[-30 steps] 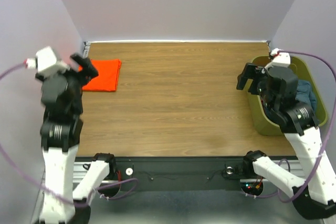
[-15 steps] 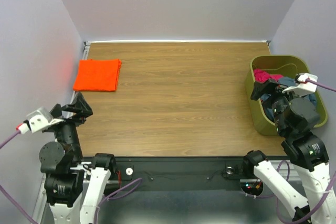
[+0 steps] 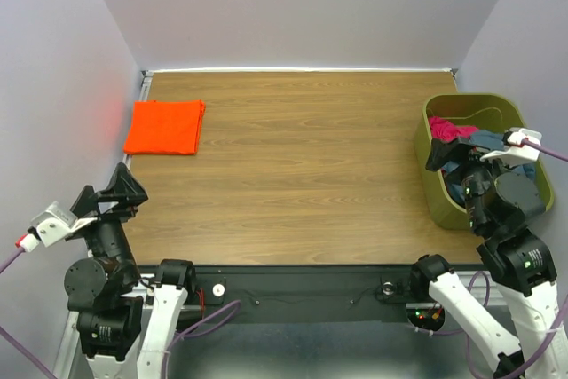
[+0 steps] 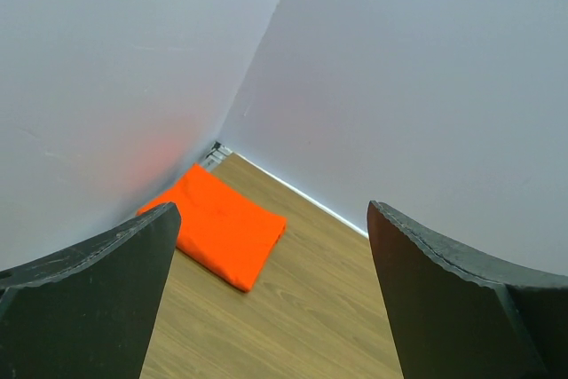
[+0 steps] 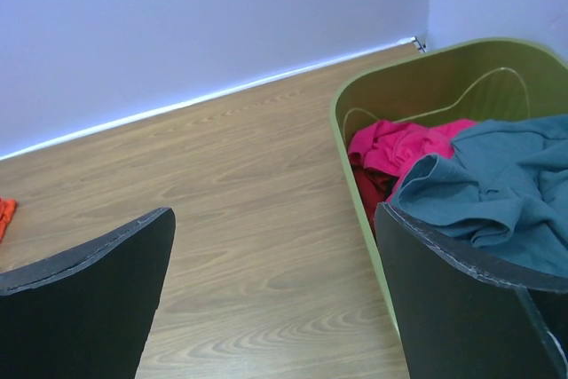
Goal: Fold and stack the t-shirts
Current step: Neatly place the folded tshirt to the corner
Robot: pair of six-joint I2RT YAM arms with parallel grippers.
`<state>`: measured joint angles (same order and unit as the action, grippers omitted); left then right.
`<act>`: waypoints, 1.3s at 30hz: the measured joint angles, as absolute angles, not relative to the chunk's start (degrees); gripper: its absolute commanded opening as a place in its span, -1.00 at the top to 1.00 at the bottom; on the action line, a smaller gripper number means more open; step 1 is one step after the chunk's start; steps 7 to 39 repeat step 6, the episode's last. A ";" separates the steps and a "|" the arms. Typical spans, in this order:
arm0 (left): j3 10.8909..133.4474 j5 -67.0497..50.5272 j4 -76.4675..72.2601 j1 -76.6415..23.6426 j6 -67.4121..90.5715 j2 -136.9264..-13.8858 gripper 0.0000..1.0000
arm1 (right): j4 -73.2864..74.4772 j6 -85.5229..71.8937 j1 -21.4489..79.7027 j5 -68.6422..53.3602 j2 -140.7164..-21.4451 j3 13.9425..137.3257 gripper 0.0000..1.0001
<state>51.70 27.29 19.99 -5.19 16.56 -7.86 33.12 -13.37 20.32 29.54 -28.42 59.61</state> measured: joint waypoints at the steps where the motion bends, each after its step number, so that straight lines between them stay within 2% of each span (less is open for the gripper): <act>1: 51.68 27.44 19.86 -5.21 16.64 -7.73 -0.97 | 32.84 -13.26 20.32 29.54 -28.27 59.61 -1.00; 39: 51.03 28.12 18.79 -5.19 17.02 -6.96 -0.97 | 32.51 -13.23 20.32 29.52 -28.16 59.61 -1.00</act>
